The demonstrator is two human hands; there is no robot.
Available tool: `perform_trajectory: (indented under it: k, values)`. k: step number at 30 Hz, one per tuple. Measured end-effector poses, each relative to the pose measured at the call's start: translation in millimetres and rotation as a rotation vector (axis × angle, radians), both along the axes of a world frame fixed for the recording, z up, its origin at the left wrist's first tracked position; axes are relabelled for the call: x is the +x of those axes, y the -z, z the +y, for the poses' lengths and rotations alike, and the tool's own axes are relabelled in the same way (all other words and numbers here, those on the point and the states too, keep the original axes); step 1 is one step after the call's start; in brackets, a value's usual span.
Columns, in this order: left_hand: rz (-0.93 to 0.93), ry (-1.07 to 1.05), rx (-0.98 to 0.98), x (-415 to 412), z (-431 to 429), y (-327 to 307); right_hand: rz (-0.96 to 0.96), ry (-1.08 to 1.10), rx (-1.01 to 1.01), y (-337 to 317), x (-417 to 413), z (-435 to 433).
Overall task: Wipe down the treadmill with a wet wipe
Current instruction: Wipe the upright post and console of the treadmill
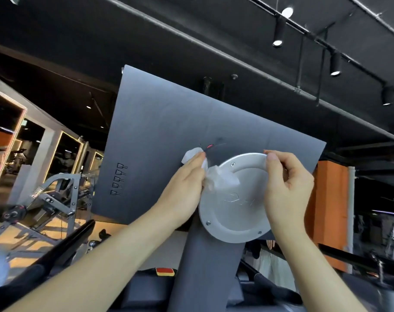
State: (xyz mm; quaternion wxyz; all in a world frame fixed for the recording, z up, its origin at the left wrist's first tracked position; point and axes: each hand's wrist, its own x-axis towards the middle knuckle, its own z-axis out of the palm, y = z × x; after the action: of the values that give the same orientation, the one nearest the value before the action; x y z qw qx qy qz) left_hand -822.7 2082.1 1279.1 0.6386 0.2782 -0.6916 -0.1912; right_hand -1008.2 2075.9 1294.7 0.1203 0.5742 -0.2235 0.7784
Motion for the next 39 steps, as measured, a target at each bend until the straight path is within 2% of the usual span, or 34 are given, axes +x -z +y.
perform_trajectory:
  k: [1,3,7,8,10,14,16,19,23,25,32,34,39]
  values:
    - [-0.034,0.001,-0.007,-4.7,4.1,-15.0,-0.004,0.018,-0.001,-0.6,2.0,1.4]
    - [-0.223,-0.099,-0.055,-19.7,16.6,-41.5,-0.001,0.054,-0.001,-2.9,3.0,3.2]
    - [-0.325,-0.234,-0.207,-33.0,16.7,-40.1,-0.004,0.091,0.015,-5.6,-2.4,6.1]
    - [-0.312,-0.213,-0.198,-27.0,16.5,-30.7,-0.003,0.086,0.023,-4.6,-2.2,7.4]
    - [-0.159,-0.123,-0.135,-17.7,5.2,2.9,-0.017,0.074,0.047,-2.5,0.8,9.6]
    - [0.013,-0.001,0.025,-32.3,-11.5,93.5,-0.073,0.087,0.091,-1.4,9.3,12.9]
    - [0.095,0.056,0.071,-42.4,-8.9,110.4,-0.071,0.084,0.109,1.5,9.2,13.1]
    - [0.163,0.031,-0.094,-41.3,-1.9,68.1,-0.065,0.061,0.109,3.3,7.8,13.4]
    - [-0.078,-0.106,-0.189,-31.7,6.2,-12.5,-0.053,0.054,0.114,1.9,6.3,15.2]
    - [-0.047,-0.122,-0.201,-32.3,1.6,-8.3,-0.026,0.050,0.127,2.2,2.8,17.7]
    - [0.209,0.022,0.059,-49.4,-1.7,81.8,-0.030,0.052,0.138,0.8,3.8,20.6]
    - [0.191,0.022,0.093,-49.0,-6.3,86.1,-0.022,0.042,0.145,2.0,4.4,20.0]
    - [0.085,-0.096,0.010,-28.1,-14.6,58.3,0.031,-0.053,0.136,3.2,-6.2,16.4]
